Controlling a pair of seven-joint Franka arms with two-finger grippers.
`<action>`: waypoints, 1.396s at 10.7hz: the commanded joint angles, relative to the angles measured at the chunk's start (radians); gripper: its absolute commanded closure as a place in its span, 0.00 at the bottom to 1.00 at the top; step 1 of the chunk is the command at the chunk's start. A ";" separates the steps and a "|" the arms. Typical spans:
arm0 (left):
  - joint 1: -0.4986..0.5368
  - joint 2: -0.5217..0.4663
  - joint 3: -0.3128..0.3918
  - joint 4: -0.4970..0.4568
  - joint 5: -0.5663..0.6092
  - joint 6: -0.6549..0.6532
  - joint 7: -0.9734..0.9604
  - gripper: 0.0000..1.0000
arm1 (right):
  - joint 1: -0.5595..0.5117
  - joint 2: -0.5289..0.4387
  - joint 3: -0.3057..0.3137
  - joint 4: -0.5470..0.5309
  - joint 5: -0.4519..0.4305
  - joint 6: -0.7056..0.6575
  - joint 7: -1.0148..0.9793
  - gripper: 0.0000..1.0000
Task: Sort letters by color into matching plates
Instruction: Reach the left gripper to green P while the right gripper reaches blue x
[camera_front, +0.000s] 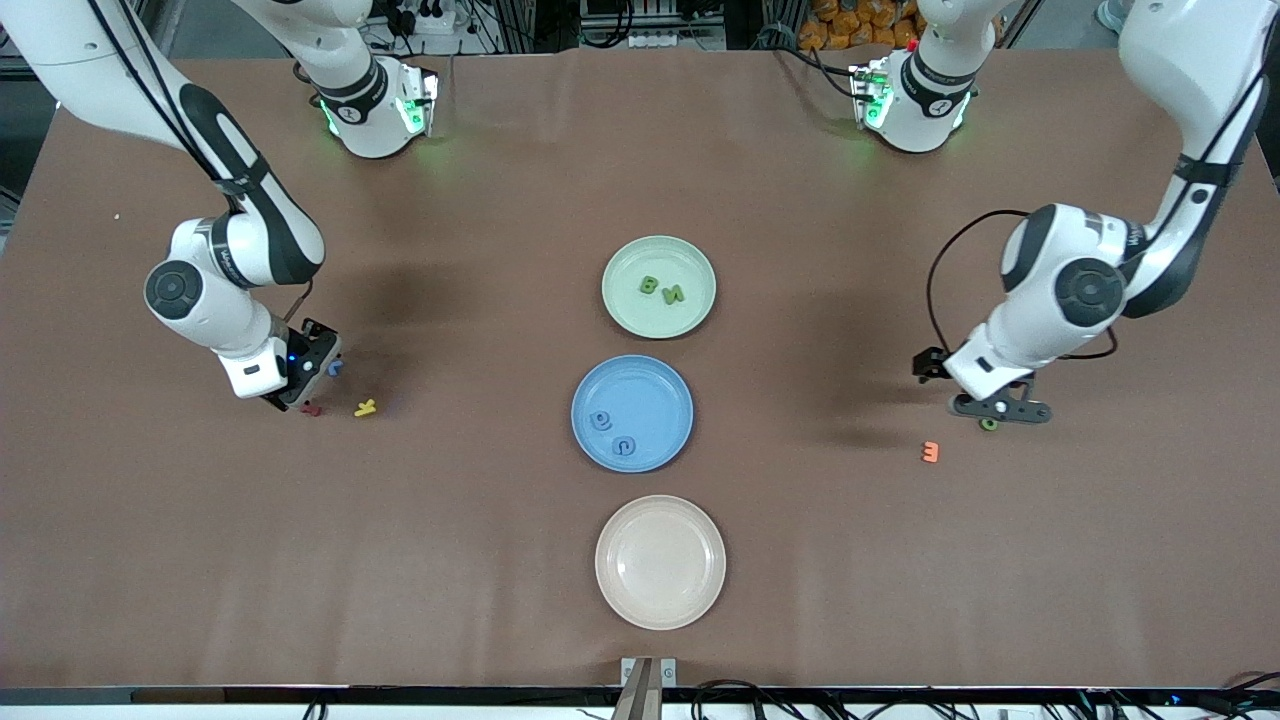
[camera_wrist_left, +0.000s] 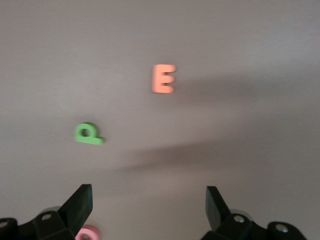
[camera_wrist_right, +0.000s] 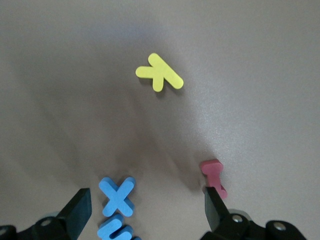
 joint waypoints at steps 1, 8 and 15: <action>0.090 0.000 -0.016 -0.034 0.014 0.056 0.122 0.00 | -0.031 0.005 0.023 -0.016 -0.019 0.037 -0.009 0.00; 0.153 0.188 0.007 0.008 0.278 0.187 0.139 0.15 | -0.031 -0.021 0.023 -0.075 -0.019 0.062 -0.009 0.00; 0.150 0.232 0.027 0.054 0.290 0.187 0.144 0.28 | -0.031 -0.038 0.029 -0.105 -0.021 0.072 -0.011 0.35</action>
